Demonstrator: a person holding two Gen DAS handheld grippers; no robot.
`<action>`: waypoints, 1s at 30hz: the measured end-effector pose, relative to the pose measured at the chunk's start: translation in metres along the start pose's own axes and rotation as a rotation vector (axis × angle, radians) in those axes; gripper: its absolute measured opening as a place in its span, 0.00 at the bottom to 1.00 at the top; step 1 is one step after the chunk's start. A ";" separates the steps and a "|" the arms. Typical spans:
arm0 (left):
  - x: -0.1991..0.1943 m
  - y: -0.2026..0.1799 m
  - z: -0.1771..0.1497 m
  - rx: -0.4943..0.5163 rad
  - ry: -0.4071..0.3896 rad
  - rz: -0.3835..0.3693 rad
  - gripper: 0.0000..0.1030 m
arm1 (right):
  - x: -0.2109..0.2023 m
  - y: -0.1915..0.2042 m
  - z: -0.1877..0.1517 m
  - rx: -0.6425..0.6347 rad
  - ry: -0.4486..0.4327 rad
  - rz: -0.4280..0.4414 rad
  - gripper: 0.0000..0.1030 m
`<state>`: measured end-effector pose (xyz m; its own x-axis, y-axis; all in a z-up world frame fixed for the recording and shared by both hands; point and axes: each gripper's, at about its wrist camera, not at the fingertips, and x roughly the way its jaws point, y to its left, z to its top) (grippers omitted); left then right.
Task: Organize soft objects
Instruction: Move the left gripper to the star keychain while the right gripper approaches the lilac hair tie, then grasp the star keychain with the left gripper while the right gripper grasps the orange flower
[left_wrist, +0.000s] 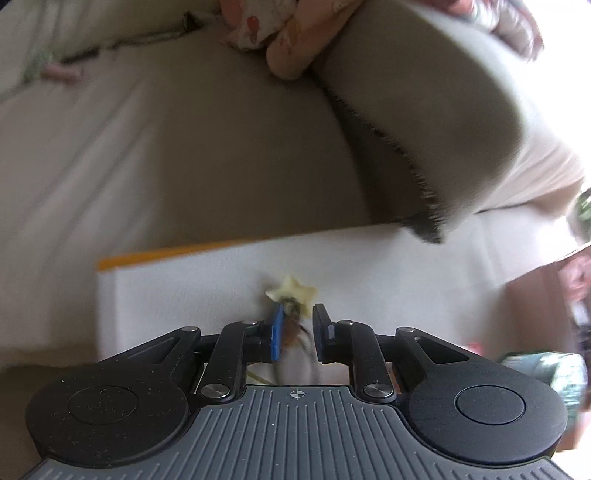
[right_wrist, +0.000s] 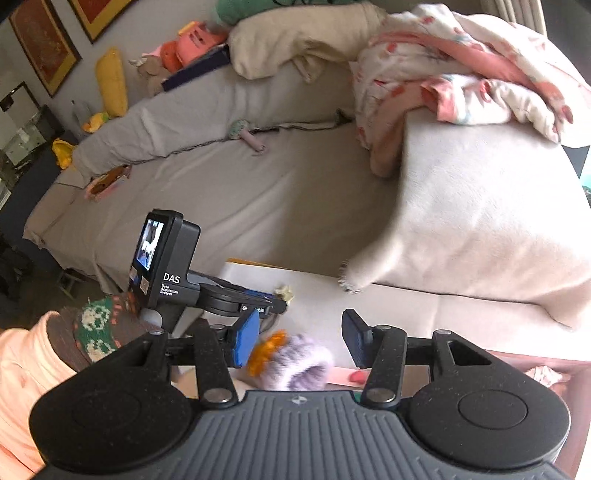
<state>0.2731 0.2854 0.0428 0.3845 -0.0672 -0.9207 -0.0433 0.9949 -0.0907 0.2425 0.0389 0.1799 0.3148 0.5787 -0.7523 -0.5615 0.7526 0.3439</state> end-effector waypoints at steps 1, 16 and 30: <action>0.003 -0.002 0.002 0.017 0.004 0.033 0.20 | 0.003 -0.004 -0.001 0.005 0.006 0.002 0.48; -0.002 -0.006 -0.010 0.099 -0.045 -0.005 0.21 | 0.025 -0.012 -0.007 0.032 0.046 -0.018 0.48; -0.118 0.076 -0.128 -0.149 -0.437 -0.178 0.21 | 0.098 0.061 0.018 -0.072 0.305 0.034 0.48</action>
<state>0.1061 0.3594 0.0955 0.7475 -0.1658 -0.6433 -0.0608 0.9472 -0.3148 0.2533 0.1477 0.1373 0.0572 0.4737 -0.8788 -0.6236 0.7044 0.3391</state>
